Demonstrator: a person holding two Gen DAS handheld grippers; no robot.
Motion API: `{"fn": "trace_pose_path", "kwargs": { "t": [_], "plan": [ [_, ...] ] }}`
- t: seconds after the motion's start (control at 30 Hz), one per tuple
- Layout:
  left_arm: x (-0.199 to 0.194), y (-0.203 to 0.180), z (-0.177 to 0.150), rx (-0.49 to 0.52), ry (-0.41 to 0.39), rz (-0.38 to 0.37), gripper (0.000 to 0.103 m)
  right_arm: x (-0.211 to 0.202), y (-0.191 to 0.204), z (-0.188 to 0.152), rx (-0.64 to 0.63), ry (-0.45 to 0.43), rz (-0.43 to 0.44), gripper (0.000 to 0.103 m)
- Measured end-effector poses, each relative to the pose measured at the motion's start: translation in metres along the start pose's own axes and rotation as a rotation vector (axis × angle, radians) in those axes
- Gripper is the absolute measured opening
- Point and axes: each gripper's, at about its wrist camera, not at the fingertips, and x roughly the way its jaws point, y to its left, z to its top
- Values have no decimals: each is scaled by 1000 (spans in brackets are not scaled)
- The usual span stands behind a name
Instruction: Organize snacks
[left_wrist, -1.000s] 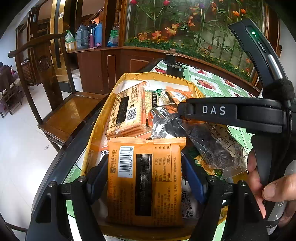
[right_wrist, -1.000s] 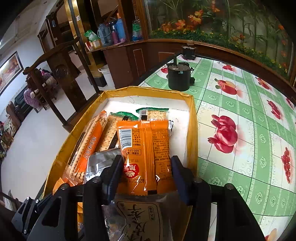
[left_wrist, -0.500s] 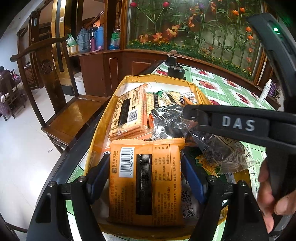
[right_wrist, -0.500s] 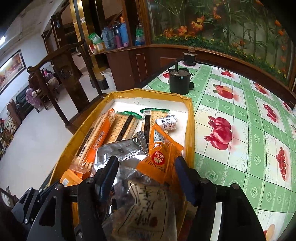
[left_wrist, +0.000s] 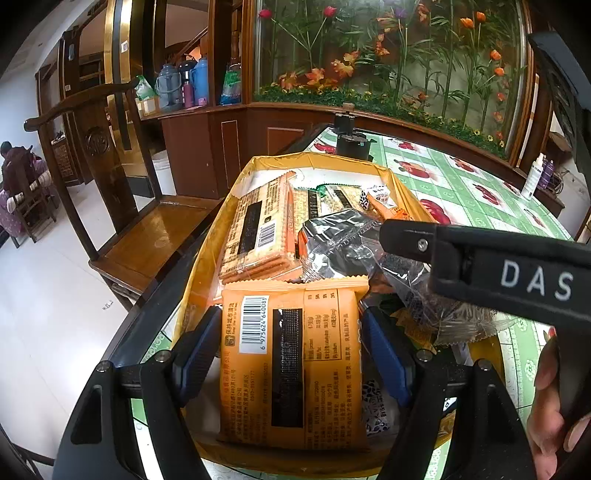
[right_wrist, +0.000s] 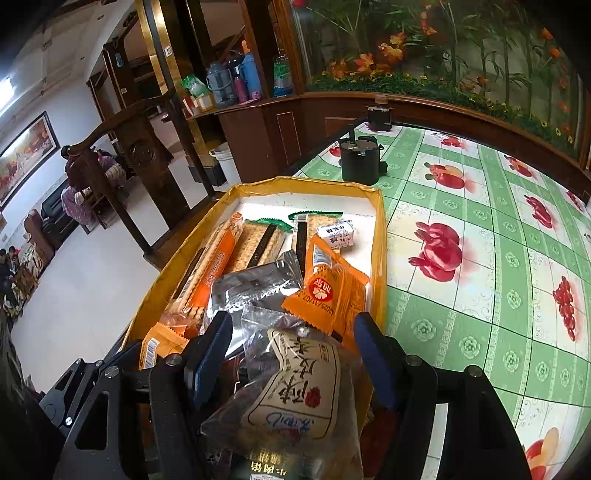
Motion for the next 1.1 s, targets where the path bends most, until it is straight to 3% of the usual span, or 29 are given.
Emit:
{"fn": "trace_pose_path", "kwargs": {
  "t": [0.9, 1.1],
  "plan": [
    [-9, -11, 1, 46, -73, 69, 79, -33, -7, -28, 7, -41, 12, 77],
    [-13, -13, 0, 45, -101, 87, 86, -51, -18, -38, 16, -102, 19, 89]
  ]
}}
